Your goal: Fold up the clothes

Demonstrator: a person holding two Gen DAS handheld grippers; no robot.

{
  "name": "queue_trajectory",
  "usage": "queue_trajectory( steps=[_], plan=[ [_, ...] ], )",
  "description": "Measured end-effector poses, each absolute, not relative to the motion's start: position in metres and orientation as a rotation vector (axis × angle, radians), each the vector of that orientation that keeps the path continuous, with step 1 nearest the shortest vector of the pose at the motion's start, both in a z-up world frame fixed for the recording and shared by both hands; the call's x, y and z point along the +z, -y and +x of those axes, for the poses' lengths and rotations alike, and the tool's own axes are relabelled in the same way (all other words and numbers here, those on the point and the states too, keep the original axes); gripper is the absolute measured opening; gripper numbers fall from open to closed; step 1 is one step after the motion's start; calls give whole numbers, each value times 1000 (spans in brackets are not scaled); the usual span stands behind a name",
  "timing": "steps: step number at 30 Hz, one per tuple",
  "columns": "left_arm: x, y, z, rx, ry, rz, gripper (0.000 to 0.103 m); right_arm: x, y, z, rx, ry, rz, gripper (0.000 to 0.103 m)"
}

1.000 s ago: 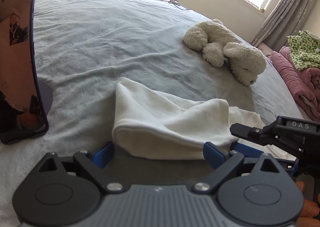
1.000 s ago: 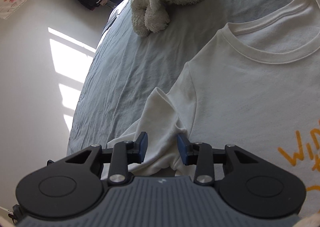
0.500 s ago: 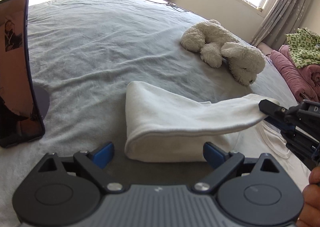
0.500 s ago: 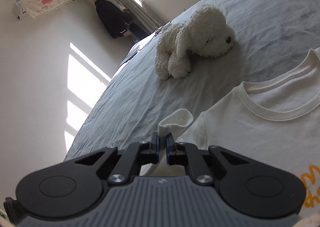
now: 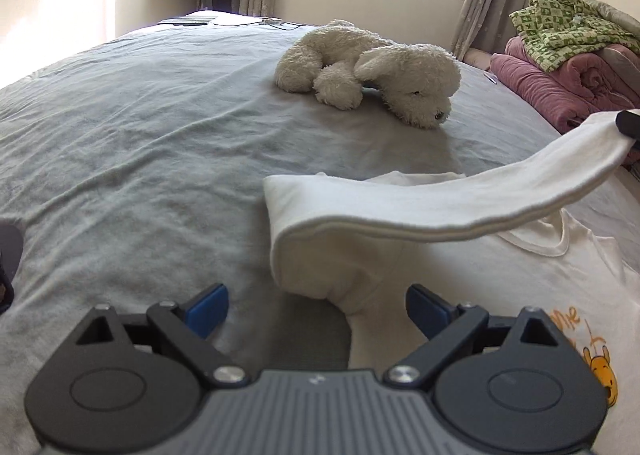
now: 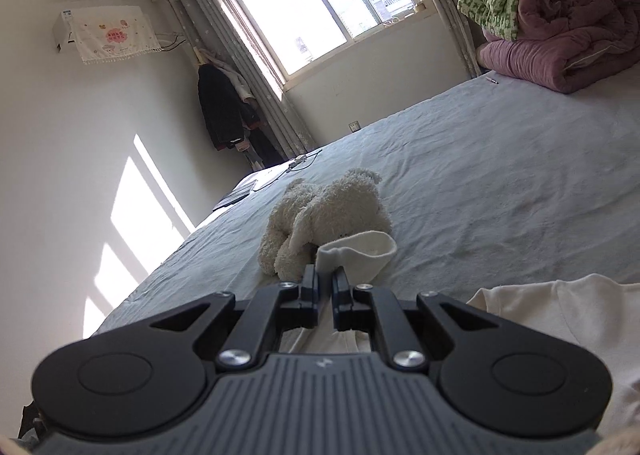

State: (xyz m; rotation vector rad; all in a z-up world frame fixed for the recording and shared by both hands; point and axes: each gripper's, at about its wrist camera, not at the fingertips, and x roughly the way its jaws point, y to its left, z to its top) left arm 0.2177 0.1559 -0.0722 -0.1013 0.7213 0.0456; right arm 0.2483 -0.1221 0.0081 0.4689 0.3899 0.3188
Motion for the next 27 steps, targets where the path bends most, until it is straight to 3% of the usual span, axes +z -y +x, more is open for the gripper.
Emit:
queue_trajectory(
  steps=[9, 13, 22, 27],
  plan=[
    [-76, -148, 217, 71, -719, -33, 96, -46, 174, 231, 88, -453, 343, 10],
    [-76, -151, 218, 101, -712, -41, 90, -67, 185, 220, 59, -494, 374, 10],
    [-75, -156, 221, 105, -732, -52, 87, -40, 185, 198, 58, -417, 312, 10],
    [-71, -160, 223, 78, -786, -44, 86, -68, 187, 215, 14, -554, 229, 10]
  ],
)
